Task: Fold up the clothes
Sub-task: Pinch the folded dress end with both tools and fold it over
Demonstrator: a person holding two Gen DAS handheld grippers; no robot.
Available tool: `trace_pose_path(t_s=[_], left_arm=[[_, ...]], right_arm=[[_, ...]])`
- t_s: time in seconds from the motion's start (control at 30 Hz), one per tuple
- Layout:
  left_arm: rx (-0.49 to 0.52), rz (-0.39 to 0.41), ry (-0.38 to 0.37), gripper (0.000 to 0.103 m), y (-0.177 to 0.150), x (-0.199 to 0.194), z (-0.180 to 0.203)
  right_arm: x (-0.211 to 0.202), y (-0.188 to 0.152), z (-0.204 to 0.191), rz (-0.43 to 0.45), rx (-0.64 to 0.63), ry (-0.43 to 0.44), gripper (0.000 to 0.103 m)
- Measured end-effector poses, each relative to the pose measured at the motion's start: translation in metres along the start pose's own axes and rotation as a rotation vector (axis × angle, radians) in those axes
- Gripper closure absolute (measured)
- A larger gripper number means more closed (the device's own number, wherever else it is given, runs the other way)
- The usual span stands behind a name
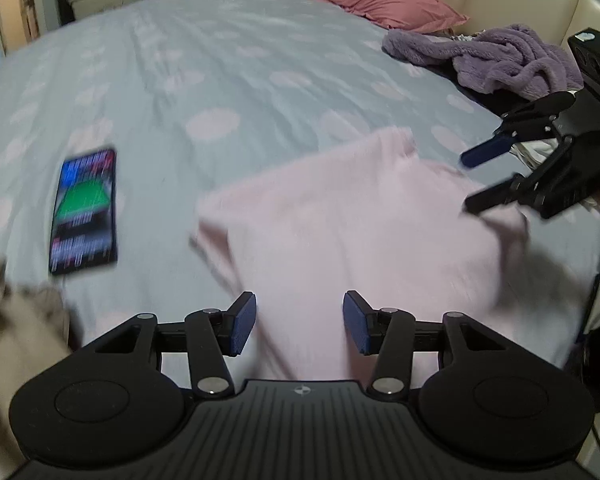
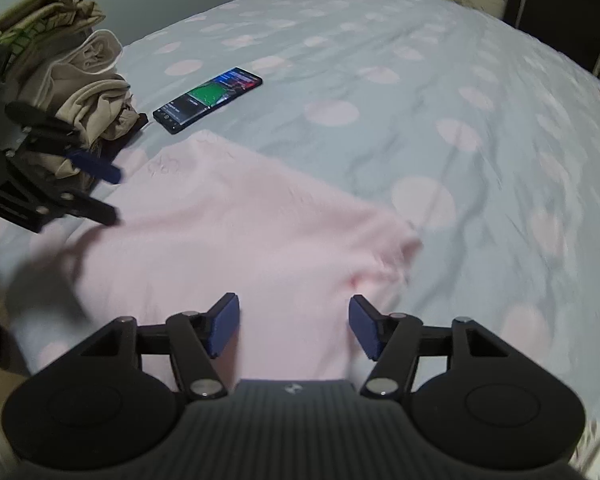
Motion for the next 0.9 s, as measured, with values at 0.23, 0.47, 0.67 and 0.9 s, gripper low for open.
trace_pose_path(t_s=[0.23, 0.47, 0.67, 0.9], left_arm=[[-0.14, -0.04, -0.026, 0.055, -0.031, -0.023, 0.004], [-0.085, -0.049, -0.039, 0.055, -0.047, -0.012, 0.015], [0.039, -0.092, -0.053, 0.056, -0.057, 0.009, 0.027], [0.058, -0.096, -0.081, 0.097, -0.056, 0.013, 0.026]], right_arm=[[-0.028, -0.029, -0.004, -0.051, 0.029, 0.041, 0.033], [-0.016, -0.046, -0.013, -0.071, 0.074, 0.027, 0.055], [-0.005, -0.052, -0.011, -0.049, 0.091, 0.062, 0.066], [-0.007, -0.052, -0.006, -0.053, 0.117, 0.11, 0.089]])
Point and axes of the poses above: each gripper's, at about its wrist camera, not at the fingertips, and x roughly the way its jaws point, z to its right, y to its top, the point moved 3 cm from there along x, roughly the way its jaws point
